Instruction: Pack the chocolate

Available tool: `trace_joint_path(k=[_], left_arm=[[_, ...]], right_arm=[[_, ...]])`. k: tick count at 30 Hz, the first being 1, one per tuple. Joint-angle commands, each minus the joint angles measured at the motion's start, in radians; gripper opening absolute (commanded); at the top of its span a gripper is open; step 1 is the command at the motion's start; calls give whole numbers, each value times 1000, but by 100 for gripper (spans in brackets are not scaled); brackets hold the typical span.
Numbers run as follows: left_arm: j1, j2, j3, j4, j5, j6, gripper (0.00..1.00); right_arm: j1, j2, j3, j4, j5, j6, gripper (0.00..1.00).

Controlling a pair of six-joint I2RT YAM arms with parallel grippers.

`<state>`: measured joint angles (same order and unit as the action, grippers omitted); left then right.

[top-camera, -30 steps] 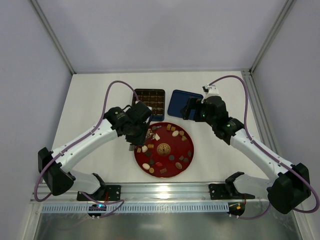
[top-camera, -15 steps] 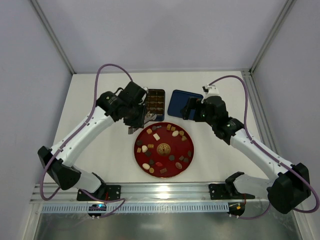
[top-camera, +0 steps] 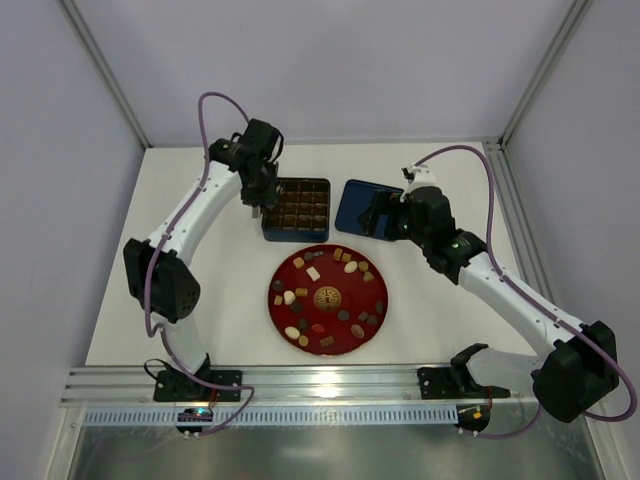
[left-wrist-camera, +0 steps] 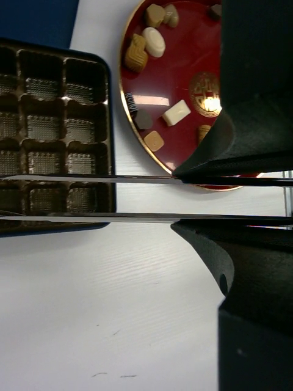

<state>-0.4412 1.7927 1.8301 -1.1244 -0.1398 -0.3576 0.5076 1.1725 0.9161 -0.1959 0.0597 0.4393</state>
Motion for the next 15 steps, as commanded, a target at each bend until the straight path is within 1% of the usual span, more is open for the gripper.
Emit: trace_joint_path(k=[1,9,15], left_arm=[[25,54,107,57,-38,37,23],[48,157,227,43,-50,55,23],[48,145,210,25,-58,57,23]], right_arm=[[0,3,41,16,-11,-19,100],[0,-5,38,12,-6,-22,100],[0,-7,33,13,-8,-19,100]])
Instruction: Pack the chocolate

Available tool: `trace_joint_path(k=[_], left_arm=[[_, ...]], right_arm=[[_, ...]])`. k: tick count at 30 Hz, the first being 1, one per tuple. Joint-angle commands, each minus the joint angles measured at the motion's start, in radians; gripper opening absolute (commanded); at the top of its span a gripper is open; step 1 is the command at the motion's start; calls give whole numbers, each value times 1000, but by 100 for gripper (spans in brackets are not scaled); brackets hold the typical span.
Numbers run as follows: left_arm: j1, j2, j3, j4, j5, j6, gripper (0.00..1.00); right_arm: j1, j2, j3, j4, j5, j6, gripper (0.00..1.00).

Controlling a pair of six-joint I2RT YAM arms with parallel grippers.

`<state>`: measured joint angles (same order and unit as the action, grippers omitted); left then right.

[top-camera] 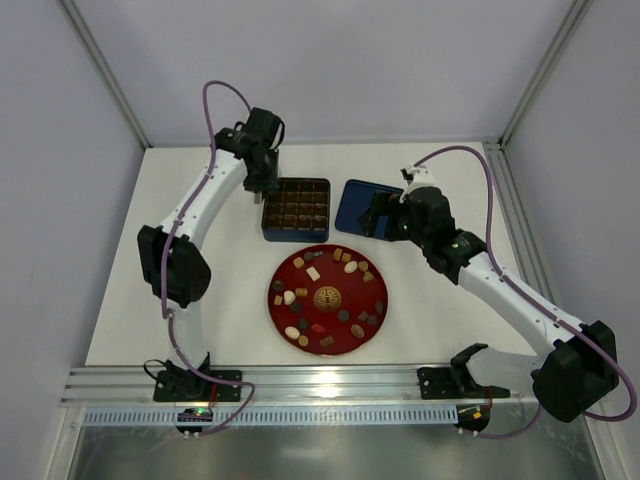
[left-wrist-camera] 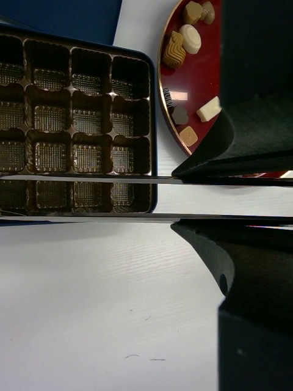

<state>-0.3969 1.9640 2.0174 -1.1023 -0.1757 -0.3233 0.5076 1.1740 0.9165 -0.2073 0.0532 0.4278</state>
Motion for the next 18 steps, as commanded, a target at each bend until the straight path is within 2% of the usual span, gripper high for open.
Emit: trace_joint_path(k=[1,18], left_arm=[[4,-31,15,4,-25,23,23],[4,-47,-42,22,-11,24,29]], right_arm=[[0,-8,33,25,-1,-6,100],[-1,-19,18,23,-1,0,100]])
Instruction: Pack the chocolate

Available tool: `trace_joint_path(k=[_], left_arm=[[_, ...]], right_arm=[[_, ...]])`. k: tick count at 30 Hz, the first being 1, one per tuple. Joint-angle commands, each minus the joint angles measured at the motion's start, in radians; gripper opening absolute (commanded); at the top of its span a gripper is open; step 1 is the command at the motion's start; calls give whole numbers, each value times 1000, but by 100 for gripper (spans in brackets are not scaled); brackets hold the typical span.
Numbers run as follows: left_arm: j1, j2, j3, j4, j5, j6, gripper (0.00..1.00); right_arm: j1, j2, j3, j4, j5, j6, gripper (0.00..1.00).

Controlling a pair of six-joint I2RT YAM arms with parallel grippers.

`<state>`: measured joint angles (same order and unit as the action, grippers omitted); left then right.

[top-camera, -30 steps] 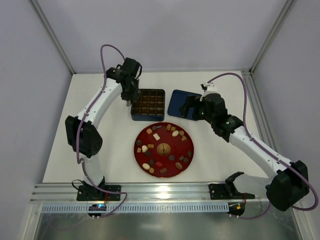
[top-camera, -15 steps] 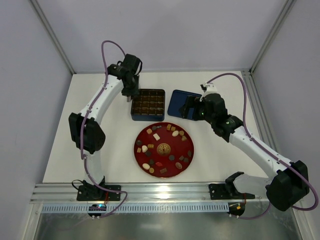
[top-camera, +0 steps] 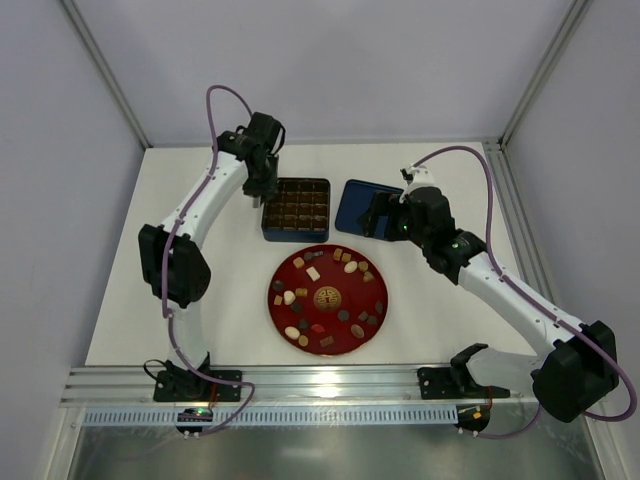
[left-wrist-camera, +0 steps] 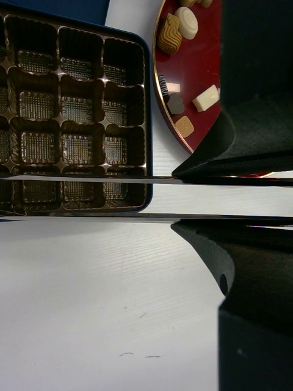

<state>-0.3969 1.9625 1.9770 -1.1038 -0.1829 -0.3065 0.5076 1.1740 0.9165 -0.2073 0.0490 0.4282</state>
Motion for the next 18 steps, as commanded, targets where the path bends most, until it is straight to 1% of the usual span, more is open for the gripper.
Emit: trace_joint_path(k=[1,3,5,8,10,18], left_arm=[[3,-44,-1,22,-4,7,31],[3,-45,-1,24,-4,7,31],[4,-45,2,24,-3,7,34],[4,-48,2,22,-4,10,35],[4,-50,5,22,-3,12,38],[3,-62,19,6,10,10,38]], right_arm=[[0,-19,19,25,2,0,100],[0,-19,18,25,2,1,100],[0,-19,19,23,2,1,100],[-1,-20,18,25,3,1,100],[0,-19,18,25,2,1,100],[0,-14,19,28,2,3,100]])
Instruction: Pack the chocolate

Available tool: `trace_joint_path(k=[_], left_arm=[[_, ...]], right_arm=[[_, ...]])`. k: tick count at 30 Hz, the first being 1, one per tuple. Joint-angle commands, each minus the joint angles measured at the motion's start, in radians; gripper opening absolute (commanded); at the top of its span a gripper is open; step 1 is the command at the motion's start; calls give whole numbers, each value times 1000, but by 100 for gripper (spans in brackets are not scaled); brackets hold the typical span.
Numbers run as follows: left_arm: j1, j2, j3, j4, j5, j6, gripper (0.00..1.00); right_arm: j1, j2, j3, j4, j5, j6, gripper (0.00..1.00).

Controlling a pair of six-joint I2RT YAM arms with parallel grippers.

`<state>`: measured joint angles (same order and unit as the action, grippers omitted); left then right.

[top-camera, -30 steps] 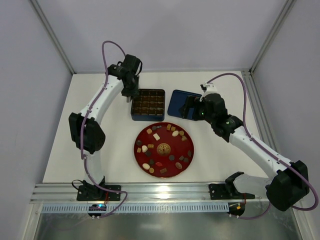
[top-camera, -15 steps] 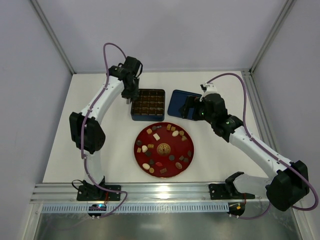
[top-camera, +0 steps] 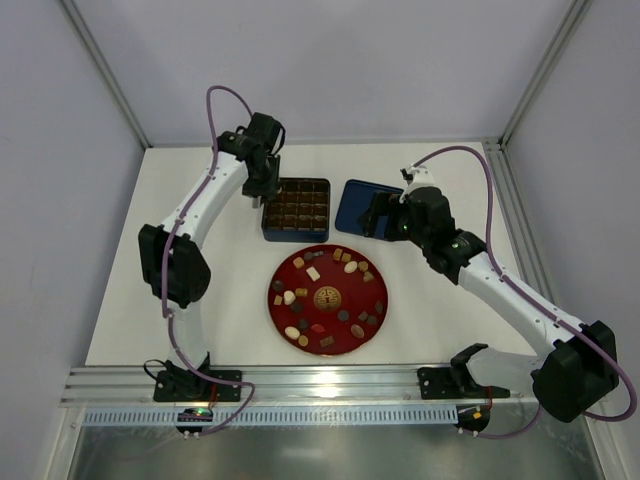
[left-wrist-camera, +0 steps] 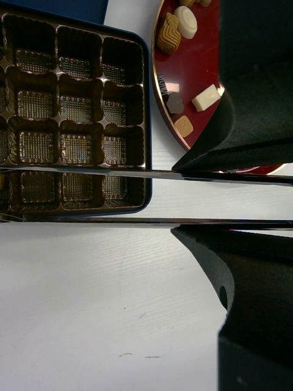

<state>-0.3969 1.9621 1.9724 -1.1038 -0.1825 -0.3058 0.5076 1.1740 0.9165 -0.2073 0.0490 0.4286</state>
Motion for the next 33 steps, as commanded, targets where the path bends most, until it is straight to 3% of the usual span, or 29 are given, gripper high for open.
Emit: trace_joint_path(k=[1,8,17,33], left_arm=[[4,-63,31,2,15,7,38],[-31,-155,-7,-21,49,-10,38],[-132,-410,-253,-13,104,-75,37],[-470,-658,-590,-34,78,-314,37]], right_arm=[[0,-14,19,26,5,2,100],[0,-17,21,26,3,2,100],[0,-51,12,13,18,4,100],[0,-96,-16,-1,26,2,100]])
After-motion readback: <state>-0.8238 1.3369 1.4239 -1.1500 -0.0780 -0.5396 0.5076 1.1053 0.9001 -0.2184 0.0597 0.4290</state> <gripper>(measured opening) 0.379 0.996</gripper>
